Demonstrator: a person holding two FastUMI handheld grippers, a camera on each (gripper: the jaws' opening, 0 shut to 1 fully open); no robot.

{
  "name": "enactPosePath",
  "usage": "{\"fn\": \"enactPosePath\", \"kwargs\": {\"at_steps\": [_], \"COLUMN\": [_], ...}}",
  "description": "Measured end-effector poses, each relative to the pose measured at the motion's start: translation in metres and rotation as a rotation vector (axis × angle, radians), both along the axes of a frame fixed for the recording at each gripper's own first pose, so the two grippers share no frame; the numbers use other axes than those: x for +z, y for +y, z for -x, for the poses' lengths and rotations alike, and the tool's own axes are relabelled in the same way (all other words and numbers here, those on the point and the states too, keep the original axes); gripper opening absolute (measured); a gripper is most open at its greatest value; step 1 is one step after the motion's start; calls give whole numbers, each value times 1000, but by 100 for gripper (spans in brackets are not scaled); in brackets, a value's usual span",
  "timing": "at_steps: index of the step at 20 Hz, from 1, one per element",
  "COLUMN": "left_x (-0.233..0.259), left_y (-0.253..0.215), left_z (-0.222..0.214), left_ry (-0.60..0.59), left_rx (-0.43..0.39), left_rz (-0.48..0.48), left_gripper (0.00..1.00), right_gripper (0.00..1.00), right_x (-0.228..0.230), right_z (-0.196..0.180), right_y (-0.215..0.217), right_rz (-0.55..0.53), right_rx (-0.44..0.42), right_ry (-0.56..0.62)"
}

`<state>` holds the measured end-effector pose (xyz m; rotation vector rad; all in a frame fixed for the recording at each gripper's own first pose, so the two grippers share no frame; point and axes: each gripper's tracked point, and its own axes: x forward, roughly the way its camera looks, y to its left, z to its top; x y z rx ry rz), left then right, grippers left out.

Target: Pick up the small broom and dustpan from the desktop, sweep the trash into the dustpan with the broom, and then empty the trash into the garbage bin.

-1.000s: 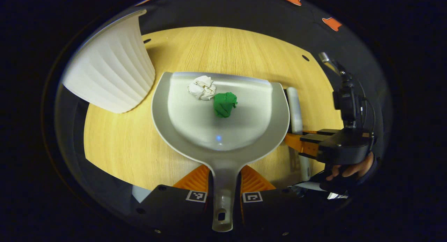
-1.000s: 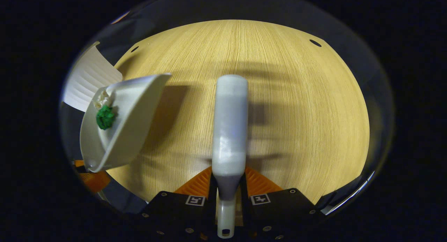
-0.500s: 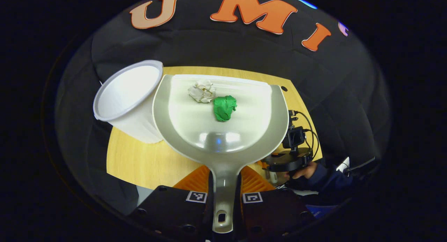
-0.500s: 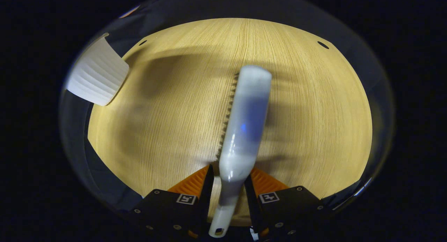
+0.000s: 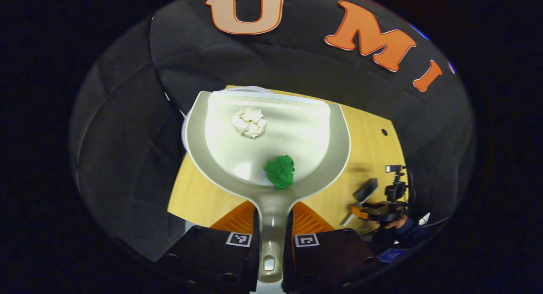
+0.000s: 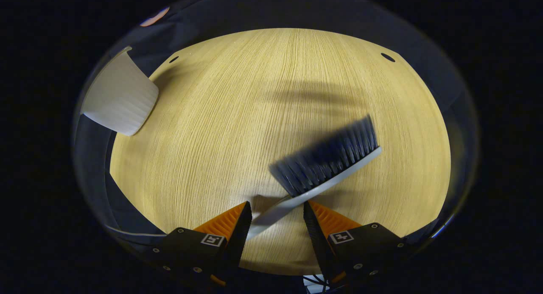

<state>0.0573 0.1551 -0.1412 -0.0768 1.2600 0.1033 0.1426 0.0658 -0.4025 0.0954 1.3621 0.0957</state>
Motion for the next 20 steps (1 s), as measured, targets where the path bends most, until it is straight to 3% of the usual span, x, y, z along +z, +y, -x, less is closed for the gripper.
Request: {"fn": "enactPosePath", "kwargs": {"at_steps": [1,3,6,9,13,16,19,20], "left_x": [1,-1,0,13,18,24,26,21], "left_y": [23,59,74,92,100,110,126,128], "left_z": [-1,-5,-5,-12,-14,-17,-17,-16], "left_ry": [17,58,104,152,186,209,200,182], "left_rx": [-8,-41,-103,-271,-429,-578,-635,-622], "left_rz": [-52,-153,-258,-467,-659,-858,-1005,-1008], "left_gripper": [23,23,23,22,22,22,22,22], "right_gripper": [75,75,75,75,80,83,86,87], "right_x": [-1,-1,0,5,11,12,13,14], "right_z": [-12,15,-10,-11,-12,-13,-12,-13], "right_y": [4,10,5,0,-6,-9,-10,-12], "right_rz": [1,5,0,2,-2,-5,-8,-9], "right_rx": [0,6,-4,-13,-27,-34,-37,-39], "right_ry": [3,-1,-2,-9,-25,-34,-39,-43]}}
